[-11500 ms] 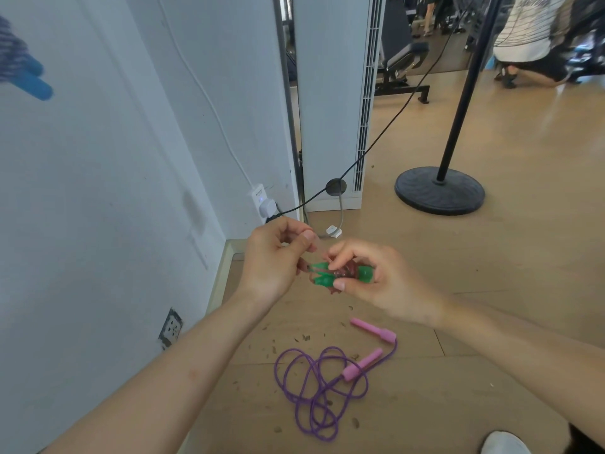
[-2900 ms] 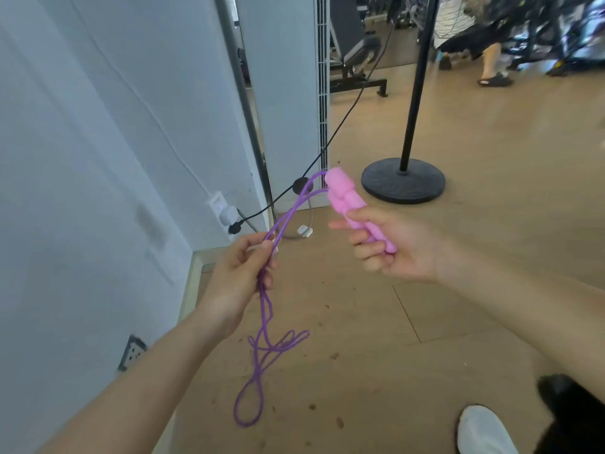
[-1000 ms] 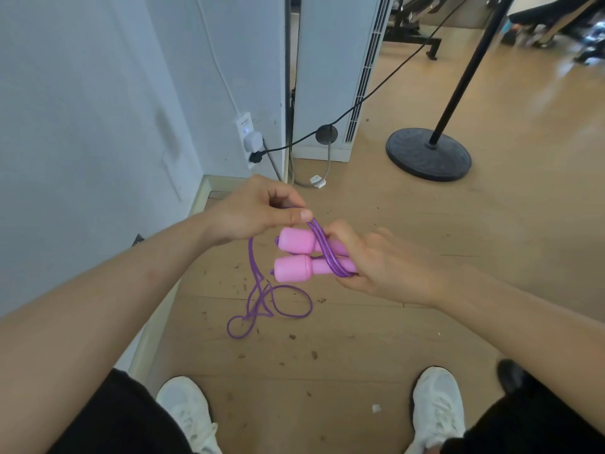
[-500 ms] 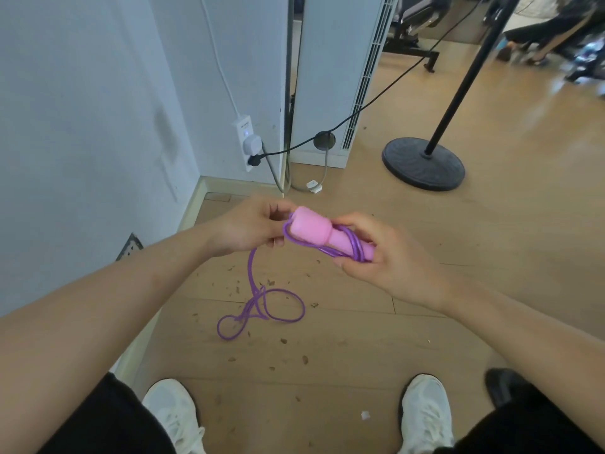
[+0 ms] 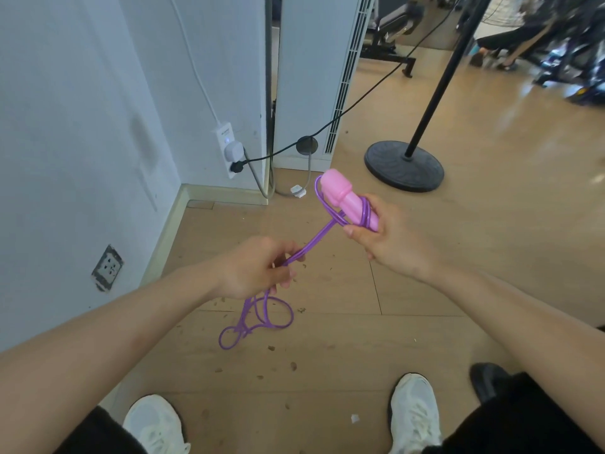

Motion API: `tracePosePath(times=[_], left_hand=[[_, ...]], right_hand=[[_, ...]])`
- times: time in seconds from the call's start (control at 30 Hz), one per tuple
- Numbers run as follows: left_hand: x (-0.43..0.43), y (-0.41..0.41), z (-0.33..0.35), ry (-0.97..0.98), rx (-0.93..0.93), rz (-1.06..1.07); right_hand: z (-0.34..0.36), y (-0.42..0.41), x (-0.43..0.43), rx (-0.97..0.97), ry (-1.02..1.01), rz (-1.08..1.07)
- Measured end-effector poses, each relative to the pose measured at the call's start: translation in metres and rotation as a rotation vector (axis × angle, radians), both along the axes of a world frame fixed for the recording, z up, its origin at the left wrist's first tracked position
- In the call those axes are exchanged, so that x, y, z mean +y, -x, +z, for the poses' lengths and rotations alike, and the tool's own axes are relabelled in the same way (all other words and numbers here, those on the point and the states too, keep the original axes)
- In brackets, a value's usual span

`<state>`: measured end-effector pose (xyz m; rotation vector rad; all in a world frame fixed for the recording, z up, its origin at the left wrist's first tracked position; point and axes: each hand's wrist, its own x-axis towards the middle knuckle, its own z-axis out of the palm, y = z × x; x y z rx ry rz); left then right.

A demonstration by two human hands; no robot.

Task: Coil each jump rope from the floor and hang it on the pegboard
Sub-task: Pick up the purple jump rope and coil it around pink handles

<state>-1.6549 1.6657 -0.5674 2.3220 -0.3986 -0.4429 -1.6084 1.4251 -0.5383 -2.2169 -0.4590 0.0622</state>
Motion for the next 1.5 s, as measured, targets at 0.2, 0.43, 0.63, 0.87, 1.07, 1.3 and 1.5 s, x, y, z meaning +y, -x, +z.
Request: tracePosePath(times=[0.2, 0.43, 0.63, 0.87, 1.07, 1.3, 1.5], left_hand=[[-0.012, 0.014, 0.007, -0.023, 0.074, -0.087], [-0.014, 0.010, 0.029, 0.026, -0.209, -0.041], [-0.007, -0.005, 0.031, 0.212, -0.300, 0.157], [-0.001, -0.018, 0.018, 0.383, -0.161, 0.294], [0.002, -0.021, 0.014, 0.472, -0.088, 0.331], [0.004, -0.018, 0.010, 0.359, -0.026, 0.344], [0.003, -0.009, 0.010, 0.361, 0.028, 0.260]], right_hand=[[-0.016, -0.021, -0.012, -0.071, 0.118, 0.007], [-0.042, -0.025, -0.017, -0.150, 0.473, 0.264], [-0.021, 0.004, -0.006, -0.011, 0.526, 0.512], [0.000, 0.035, 0.003, 0.079, 0.344, 0.556], [0.016, 0.041, 0.004, 0.303, -0.041, 0.508], [0.018, 0.026, -0.003, 0.370, -0.295, 0.279], [0.016, 0.014, -0.006, 0.380, -0.397, 0.090]])
